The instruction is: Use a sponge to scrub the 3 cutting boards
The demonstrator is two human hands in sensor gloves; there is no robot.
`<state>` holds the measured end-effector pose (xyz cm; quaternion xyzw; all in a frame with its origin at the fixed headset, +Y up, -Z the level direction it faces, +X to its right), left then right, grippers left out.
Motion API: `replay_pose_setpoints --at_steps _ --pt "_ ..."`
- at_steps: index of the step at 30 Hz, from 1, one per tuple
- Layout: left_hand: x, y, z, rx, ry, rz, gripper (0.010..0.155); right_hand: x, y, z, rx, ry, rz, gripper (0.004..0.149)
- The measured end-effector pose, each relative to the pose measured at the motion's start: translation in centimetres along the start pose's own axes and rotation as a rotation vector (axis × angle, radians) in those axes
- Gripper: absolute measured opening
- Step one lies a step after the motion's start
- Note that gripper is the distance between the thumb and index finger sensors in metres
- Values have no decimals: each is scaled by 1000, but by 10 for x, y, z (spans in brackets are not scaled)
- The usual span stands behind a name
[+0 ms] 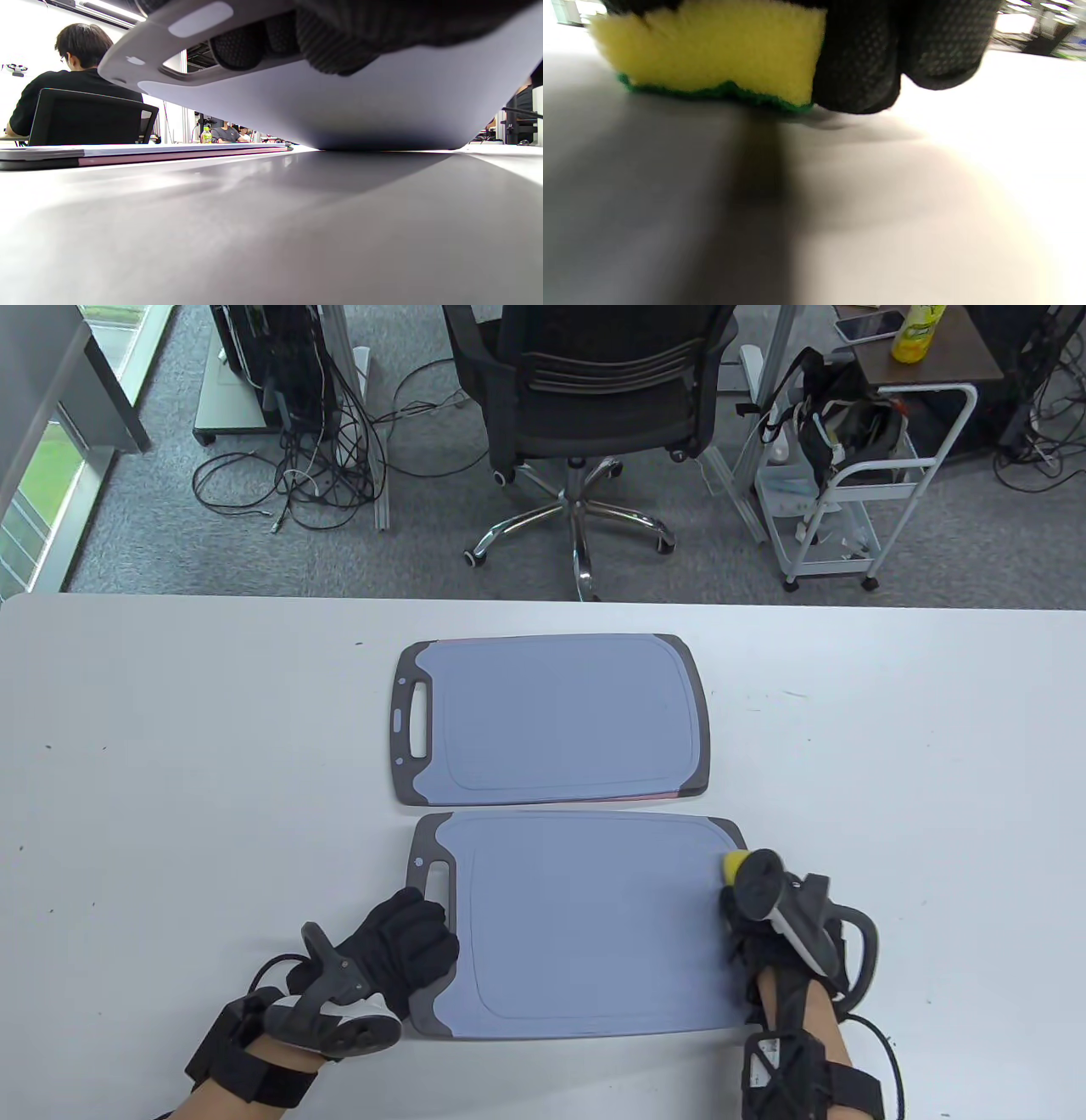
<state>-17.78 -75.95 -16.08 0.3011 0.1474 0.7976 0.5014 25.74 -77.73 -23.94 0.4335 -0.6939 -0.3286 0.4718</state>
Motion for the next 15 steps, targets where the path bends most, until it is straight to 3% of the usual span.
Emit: replay_pose_setpoints --at_steps 2,4,5,8,11,13,15 --pt "0 0 0 -1 3 3 44 1 3 16 -59 -3 -40 68" --pt "0 0 0 -2 5 5 44 0 16 54 -148 152 -91 68" --pt "1 0 1 -5 5 7 44 1 24 81 -315 173 -66 69" --pt "1 0 1 -12 0 11 44 15 79 171 -659 171 -61 69" --pt "2 1 2 -15 0 16 43 31 147 242 -944 292 -87 69" --pt "3 2 1 -13 -2 32 43 36 163 253 -901 393 -198 70" --pt "4 3 1 -10 3 31 43 33 151 239 -881 438 -203 70"
Point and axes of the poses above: the tracker on the back of each hand, its own z axis roughly to the thumb side, its own y axis roughly from the fingertips to the wrist, x = y × z, the point moved 2 cm from there along -y, roughly from the wrist to the fingertips, and after that the axes turned 12 degrees about z, right-handed, at the moved point
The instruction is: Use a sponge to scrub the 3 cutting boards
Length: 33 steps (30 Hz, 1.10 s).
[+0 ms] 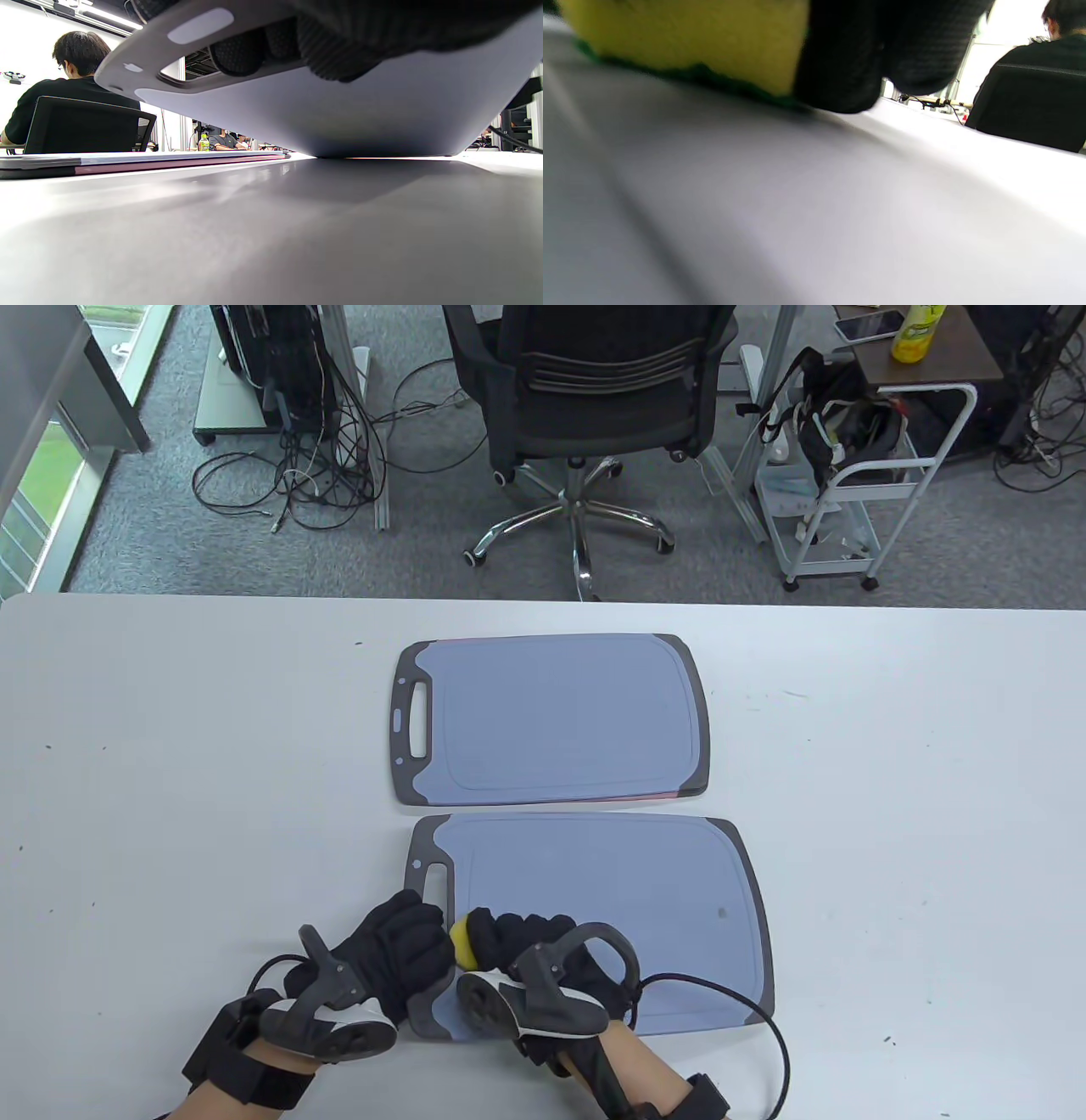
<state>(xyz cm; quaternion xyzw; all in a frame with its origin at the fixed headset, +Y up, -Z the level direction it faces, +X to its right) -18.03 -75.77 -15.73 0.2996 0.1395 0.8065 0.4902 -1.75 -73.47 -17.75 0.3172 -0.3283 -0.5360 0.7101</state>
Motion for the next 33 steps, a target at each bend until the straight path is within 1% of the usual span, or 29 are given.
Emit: replay_pose_setpoints --at_steps 2,4,5,6,7,9,10,11,12,13,14,15,16,17,18,19,20,21,22,23,24,25,26,27,29,30,31,32,33 --pt "0 0 1 -8 -6 1 43 14 7 -41 141 -139 46 69" --pt "0 0 1 -5 -3 -3 43 38 26 -110 369 -243 106 69" --pt "0 0 1 -5 -3 -3 43 43 32 -128 436 -259 131 68" --pt "0 0 1 -5 -2 -1 43 57 51 -173 606 -283 145 68" --pt "0 0 1 -6 -3 0 43 68 67 -203 726 -304 155 68" --pt "0 0 1 -7 -5 1 43 87 94 -238 884 -388 200 68" --pt "0 0 1 -7 -6 2 43 96 106 -248 928 -475 193 68" --pt "0 0 1 -7 -7 1 43 96 111 -251 914 -527 127 68" --pt "0 0 0 -4 -1 -1 43 95 109 -249 888 -512 108 69" --pt "-1 0 -1 3 4 -5 43 90 100 -242 871 -441 155 69" --pt "-1 0 -1 4 5 -6 43 84 88 -230 823 -362 187 68" --pt "-1 0 -1 4 5 -6 43 76 79 -219 796 -296 191 69" --pt "-1 0 0 -1 2 -4 43 65 65 -196 703 -231 178 68" --pt "0 0 0 -4 -1 -2 43 59 56 -184 620 -243 161 69" --pt "0 0 1 -7 -6 -1 43 45 39 -148 473 -263 111 69" --pt "0 0 1 -7 -6 -2 43 36 29 -121 363 -270 115 69" --pt "0 0 1 -8 -6 -1 43 23 22 -84 237 -268 91 69" --pt "0 0 1 -10 -5 0 43 14 18 -52 110 -252 48 69" --pt "0 1 1 -11 -7 1 43 9 17 -33 38 -235 25 69" --pt "0 1 2 -15 -10 2 43 0 18 6 -80 -188 -24 69" --pt "1 1 2 -16 -9 3 43 -3 19 18 -101 -153 -50 71" --pt "1 1 2 -16 -7 9 43 -6 21 27 -53 -62 -82 70" --pt "1 2 1 -9 -2 11 42 -6 20 25 -44 10 -65 70" --pt "1 2 1 -8 3 6 43 -4 20 16 -51 -4 -48 69" --pt "1 2 2 -14 -3 4 43 6 24 -15 41 -184 -33 68" --pt "1 2 2 -15 -4 5 43 15 28 -39 112 -218 -6 68" --pt "1 2 2 -15 -4 5 43 21 32 -57 169 -197 12 68" --pt "1 2 2 -12 -2 3 43 32 41 -86 272 -168 35 68" --pt "1 2 2 -11 -2 2 43 40 48 -104 341 -162 44 67"
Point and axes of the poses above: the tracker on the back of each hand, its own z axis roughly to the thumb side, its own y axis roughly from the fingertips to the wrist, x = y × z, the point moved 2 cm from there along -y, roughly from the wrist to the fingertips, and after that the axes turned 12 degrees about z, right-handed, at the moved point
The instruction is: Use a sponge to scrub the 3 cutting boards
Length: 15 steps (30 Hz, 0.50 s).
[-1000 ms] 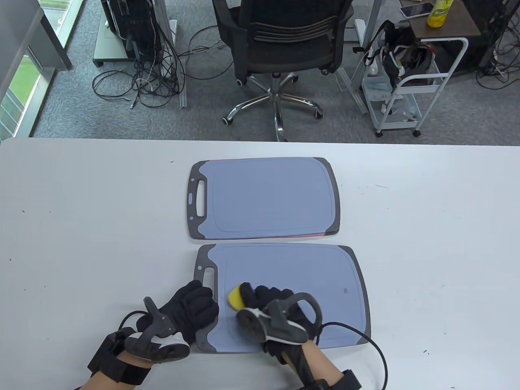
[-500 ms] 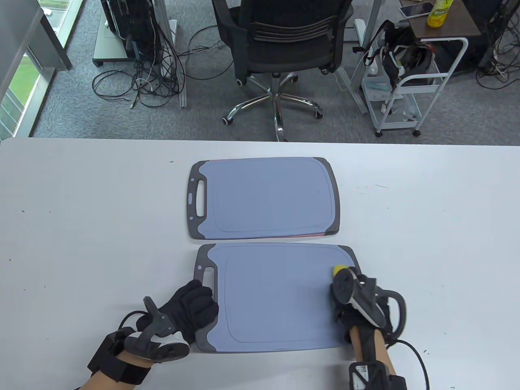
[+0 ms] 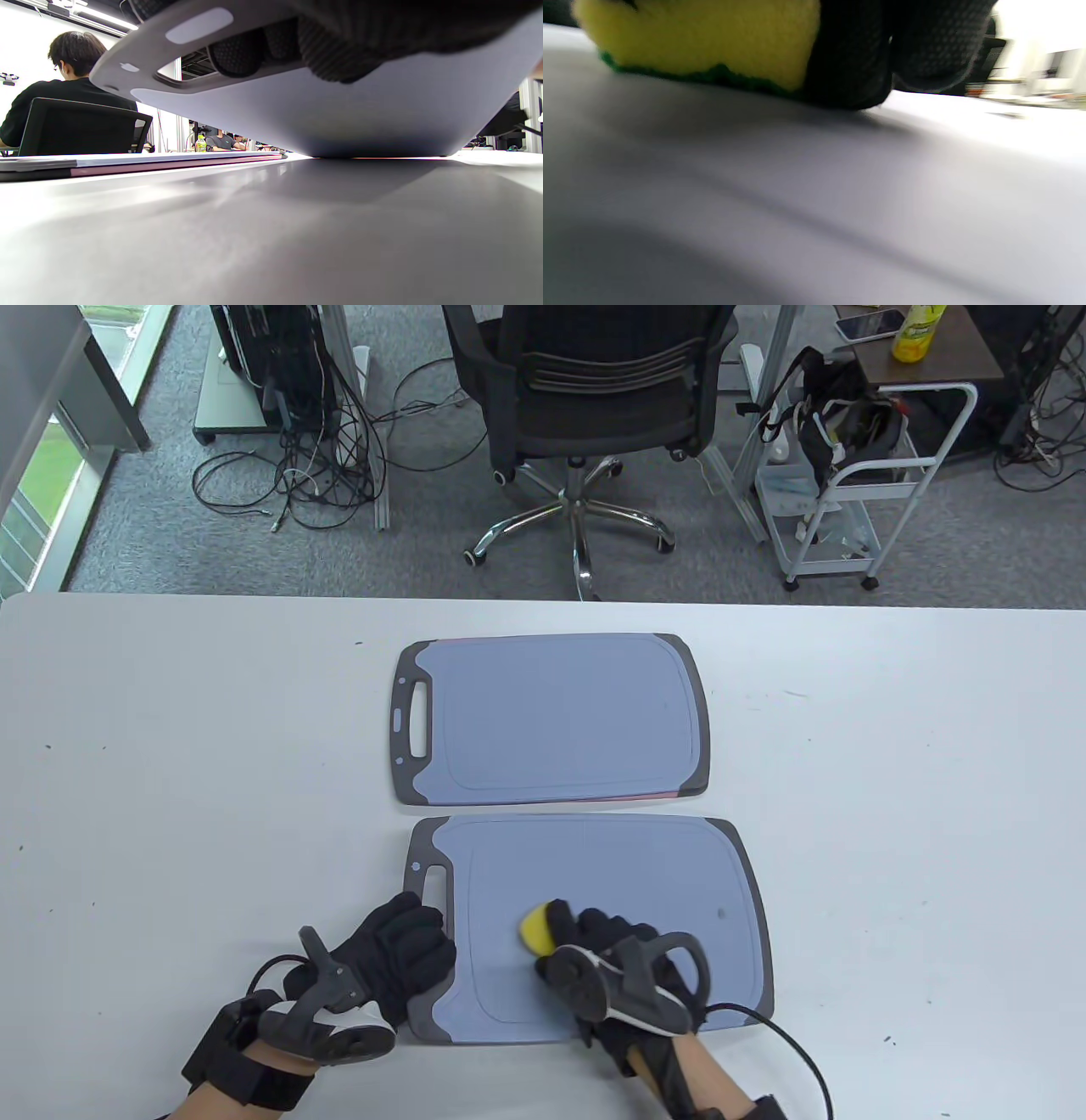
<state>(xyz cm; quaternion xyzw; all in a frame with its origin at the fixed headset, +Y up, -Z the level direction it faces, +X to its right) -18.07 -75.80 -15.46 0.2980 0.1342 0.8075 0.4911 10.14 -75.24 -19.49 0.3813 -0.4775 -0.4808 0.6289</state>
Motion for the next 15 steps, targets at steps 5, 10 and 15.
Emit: replay_pose_setpoints --at_steps 5,10,15 --pt "1 0 1 -2 -5 3 43 35 21 -131 424 -134 28 67" --pt "2 1 3 -13 -16 13 43 33 22 -125 370 -193 52 68" --pt "1 1 0 -5 5 8 43 6 2 3 -102 -121 7 68"
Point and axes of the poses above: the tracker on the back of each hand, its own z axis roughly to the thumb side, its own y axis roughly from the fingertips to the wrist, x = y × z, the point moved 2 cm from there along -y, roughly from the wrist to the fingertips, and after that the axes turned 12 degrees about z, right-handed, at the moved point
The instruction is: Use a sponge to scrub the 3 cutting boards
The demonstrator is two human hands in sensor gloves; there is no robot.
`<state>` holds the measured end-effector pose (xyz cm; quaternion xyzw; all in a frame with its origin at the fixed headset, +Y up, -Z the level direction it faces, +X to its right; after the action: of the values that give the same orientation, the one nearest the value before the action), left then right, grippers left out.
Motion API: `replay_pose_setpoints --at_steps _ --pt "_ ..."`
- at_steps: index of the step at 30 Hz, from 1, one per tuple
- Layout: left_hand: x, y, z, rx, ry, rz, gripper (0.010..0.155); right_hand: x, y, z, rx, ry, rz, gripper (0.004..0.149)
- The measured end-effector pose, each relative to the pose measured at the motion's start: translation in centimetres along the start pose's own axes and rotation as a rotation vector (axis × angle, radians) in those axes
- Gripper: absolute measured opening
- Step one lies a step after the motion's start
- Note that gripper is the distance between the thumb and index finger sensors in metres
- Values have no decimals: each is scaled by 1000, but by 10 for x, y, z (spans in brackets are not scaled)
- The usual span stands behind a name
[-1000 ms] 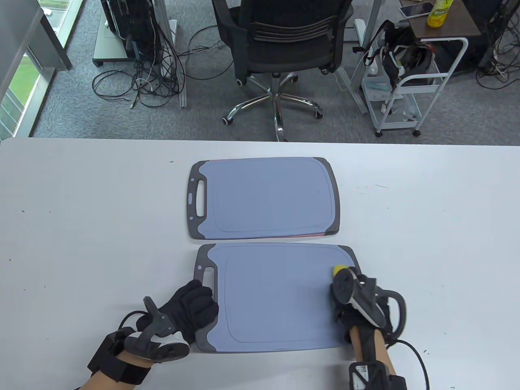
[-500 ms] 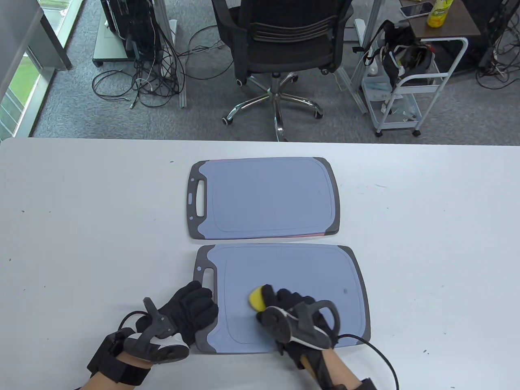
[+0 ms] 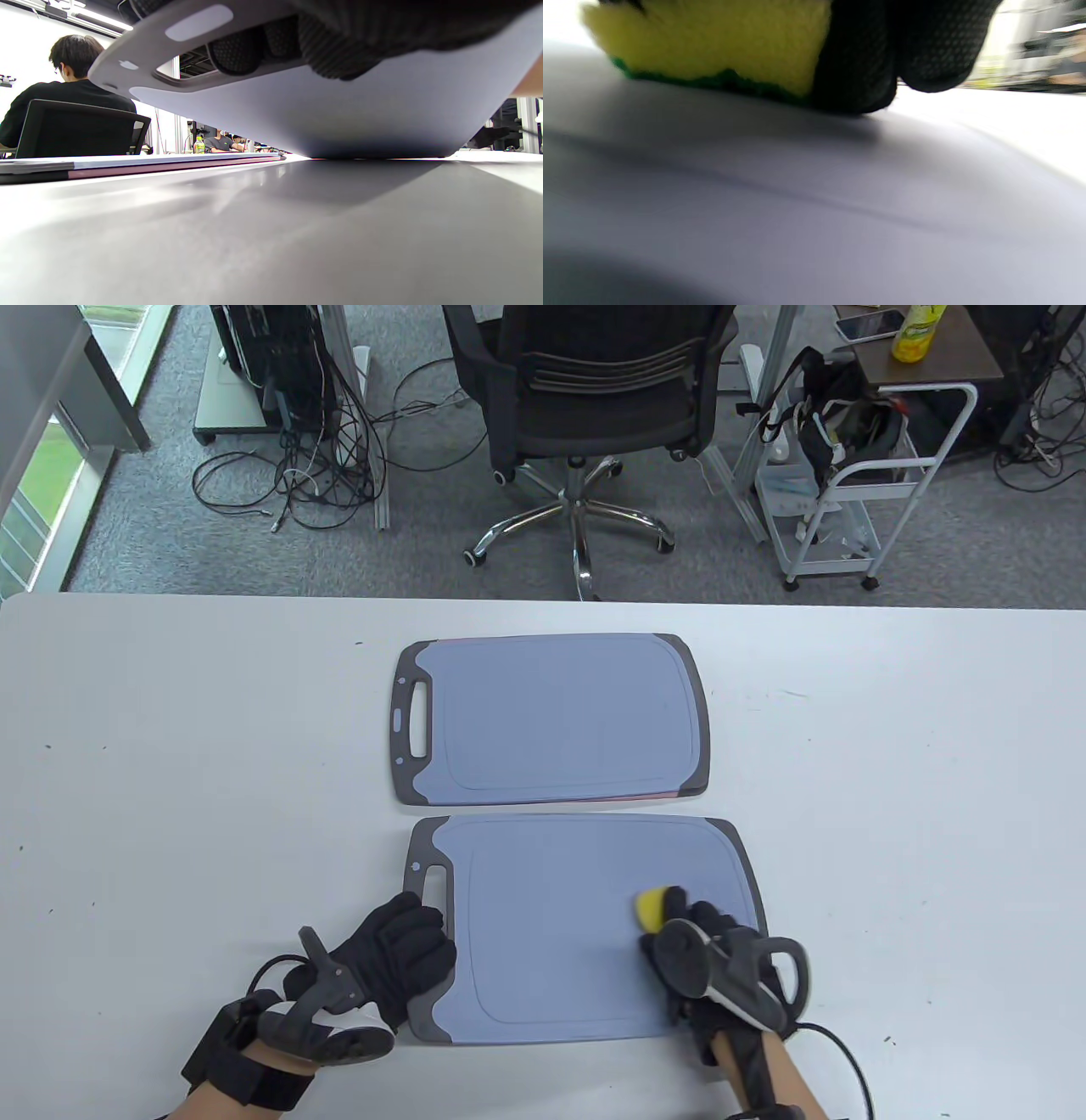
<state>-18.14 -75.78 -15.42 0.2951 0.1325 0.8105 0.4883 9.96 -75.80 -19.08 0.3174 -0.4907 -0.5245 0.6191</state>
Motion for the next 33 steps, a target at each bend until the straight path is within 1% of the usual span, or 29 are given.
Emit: replay_pose_setpoints --at_steps 1,2,3,4,5,6,7,8,10,11,12,14,17,18,19,20,21,22,24,25,26,27,28,29,30,33 --pt "0 0 0 0 0 0 43 -2 -3 26 -90 5 10 69" --pt "0 0 1 -5 -4 2 43 -3 -4 62 -198 46 22 69" --pt "0 1 2 -12 -8 6 43 -4 -4 94 -287 103 16 69" --pt "1 1 2 -14 -11 7 43 -4 -3 119 -356 154 -4 69" --pt "1 1 2 -15 -13 7 43 -4 -3 128 -379 172 -18 69" --pt "1 1 2 -11 -13 11 43 -4 -4 137 -364 209 -48 69" --pt "1 1 -1 6 -4 6 43 -5 -5 136 -336 256 -34 69" --pt "0 1 -2 9 12 4 43 -4 -6 128 -337 248 -15 69" --pt "0 1 1 -8 -12 3 43 -1 -5 102 -277 134 -35 68" --pt "1 1 2 -14 -17 2 43 2 -3 77 -206 123 -29 68" --pt "0 1 2 -13 -18 0 43 4 0 58 -149 132 -19 68" --pt "0 1 2 -10 -16 -3 43 9 10 1 19 143 2 68" --pt "0 1 1 -7 -12 -4 43 19 34 -90 284 31 10 68" --pt "0 1 1 -7 -11 -4 44 21 38 -103 326 13 7 68" --pt "0 1 1 -6 -10 -5 44 25 47 -131 416 -24 -6 68" --pt "0 1 1 -5 -9 -5 43 27 50 -141 423 -83 9 68" --pt "0 1 1 -5 -9 -5 44 26 50 -142 422 -116 14 68" --pt "0 1 1 -4 -8 -6 43 24 45 -135 401 -110 -15 68" --pt "-1 1 -1 8 2 -10 43 18 35 -113 370 60 -4 68" --pt "-1 1 -1 6 1 -10 43 16 24 -90 205 55 19 69" --pt "-1 1 -1 4 -1 -10 43 12 17 -62 137 24 -18 69" --pt "-1 1 -1 2 -2 -9 43 9 9 -34 34 7 -23 69" --pt "-1 1 -1 3 -1 -10 43 7 4 -12 -24 20 -14 69" --pt "-1 1 -1 4 1 -12 43 5 -3 20 -110 60 3 69" --pt "-1 1 -1 4 1 -13 43 2 -7 57 -202 113 -3 69" --pt "-1 1 -1 2 -3 -15 43 -1 -8 124 -364 163 -4 70"
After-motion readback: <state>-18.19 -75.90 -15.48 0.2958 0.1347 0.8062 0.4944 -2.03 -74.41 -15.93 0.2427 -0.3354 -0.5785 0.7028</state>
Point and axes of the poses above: the tracker on the back of each hand, its own z axis roughly to the thumb side, its own y axis roughly from the fingertips to the wrist, x = y × z, the point moved 2 cm from there along -y, roughly from the wrist to the fingertips, and after that the axes turned 12 degrees about z, right-handed, at the moved point
